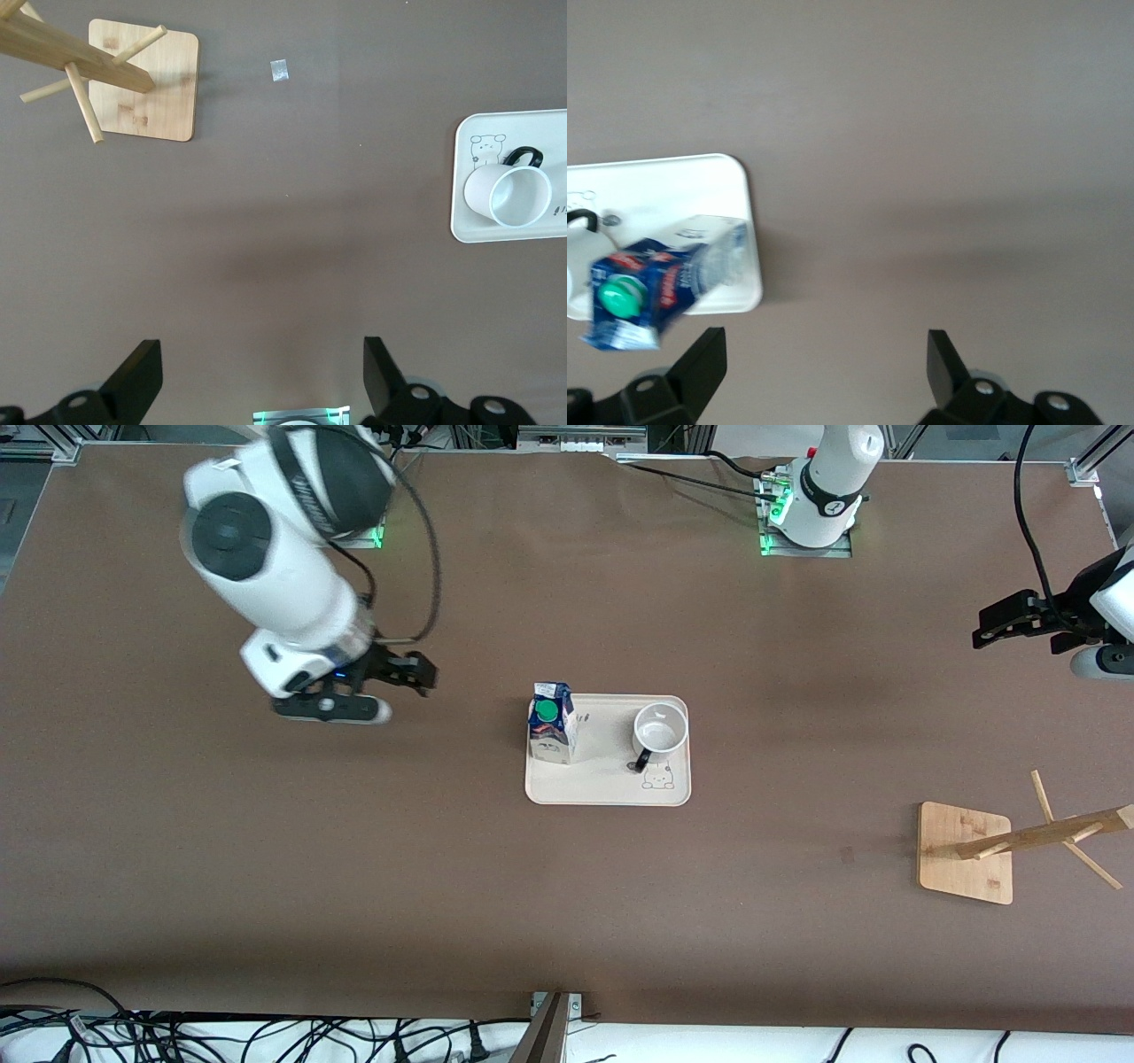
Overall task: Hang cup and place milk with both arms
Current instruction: 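Reach the right gripper down to the blue milk carton and grasp it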
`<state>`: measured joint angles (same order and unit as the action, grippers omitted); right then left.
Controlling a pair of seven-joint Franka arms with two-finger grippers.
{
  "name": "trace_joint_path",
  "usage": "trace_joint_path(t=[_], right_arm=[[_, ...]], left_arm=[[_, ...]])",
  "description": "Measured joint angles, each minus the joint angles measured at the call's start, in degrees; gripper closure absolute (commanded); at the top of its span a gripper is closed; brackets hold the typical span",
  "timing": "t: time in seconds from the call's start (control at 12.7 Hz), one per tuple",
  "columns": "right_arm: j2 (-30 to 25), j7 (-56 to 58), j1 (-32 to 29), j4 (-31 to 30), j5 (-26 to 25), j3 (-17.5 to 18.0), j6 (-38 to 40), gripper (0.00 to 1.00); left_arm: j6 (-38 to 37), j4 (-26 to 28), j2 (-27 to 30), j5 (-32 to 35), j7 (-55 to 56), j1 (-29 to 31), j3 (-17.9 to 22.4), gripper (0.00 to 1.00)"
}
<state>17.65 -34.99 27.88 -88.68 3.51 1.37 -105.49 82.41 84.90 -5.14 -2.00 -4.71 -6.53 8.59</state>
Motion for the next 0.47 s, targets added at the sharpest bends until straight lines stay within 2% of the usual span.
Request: trace_joint_path(t=[0.24,0.47], right_arm=[[8.2,-10.9,7.1,5.7,0.1,0.1,-5.8,0.0],[12.2,-17.1,11.3,7.3,0.1,0.1,-8.4,0.0]], left_arm=[[0.2,-1.2,-1.3,-0.3,0.0,-0.4,-0.7,0.0],[0.2,-1.5,-2.7,-2.3,0.0,-0.3,-0.8,0.0]])
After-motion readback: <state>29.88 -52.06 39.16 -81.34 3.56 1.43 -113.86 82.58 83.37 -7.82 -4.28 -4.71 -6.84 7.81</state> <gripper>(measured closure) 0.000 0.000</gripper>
